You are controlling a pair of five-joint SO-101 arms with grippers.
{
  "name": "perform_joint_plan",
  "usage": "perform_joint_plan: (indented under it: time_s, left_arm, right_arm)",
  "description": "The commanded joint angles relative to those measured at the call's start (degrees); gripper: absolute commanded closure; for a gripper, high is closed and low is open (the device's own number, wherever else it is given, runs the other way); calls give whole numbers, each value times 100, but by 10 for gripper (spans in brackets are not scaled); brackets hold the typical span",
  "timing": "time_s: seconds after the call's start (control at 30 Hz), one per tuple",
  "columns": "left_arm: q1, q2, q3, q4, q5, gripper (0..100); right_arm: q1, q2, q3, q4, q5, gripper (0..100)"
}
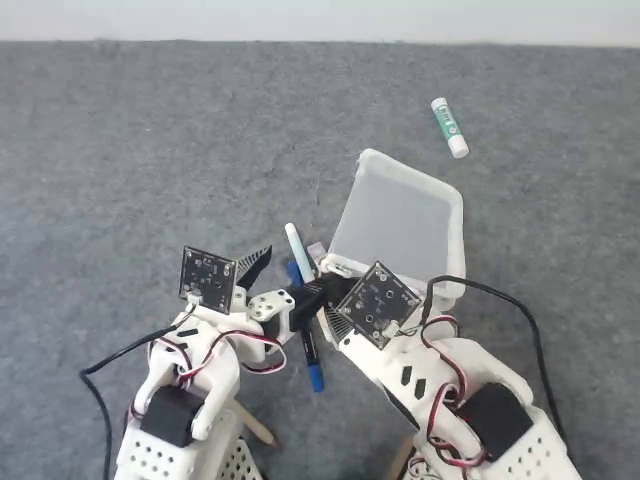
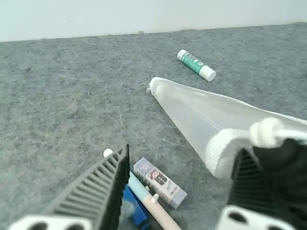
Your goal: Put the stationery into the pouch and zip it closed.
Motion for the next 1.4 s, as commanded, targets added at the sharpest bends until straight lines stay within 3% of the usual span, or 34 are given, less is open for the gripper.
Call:
perform_joint_plan:
  time_s: [0.0,0.23,0.5,0.7,0.9,1.07,1.37]
  left_arm:
    - [-26,-88,66,-431,-70,724]
    - [-26,-79,110,-466,-369,781]
    - [-35,-79,13,-413,-879,994]
    - [-404,-88,-400,167,-914,989]
    - [-1160,-97,-558,158,-668,989]
    - [-1292,-97,-611,176,-633,989]
    - [-1714,-97,-716,193,-440,989]
  right_arm:
    - [-101,-127,-97,163,35,991]
    - [-426,-136,-158,347,35,991]
    - [-119,-136,-229,321,26,991]
    - [532,-136,-220,92,-26,991]
    - [637,-136,-220,92,-185,991]
    - [699,-136,-220,48,-220,991]
    - [1446,-136,-220,-224,-431,991]
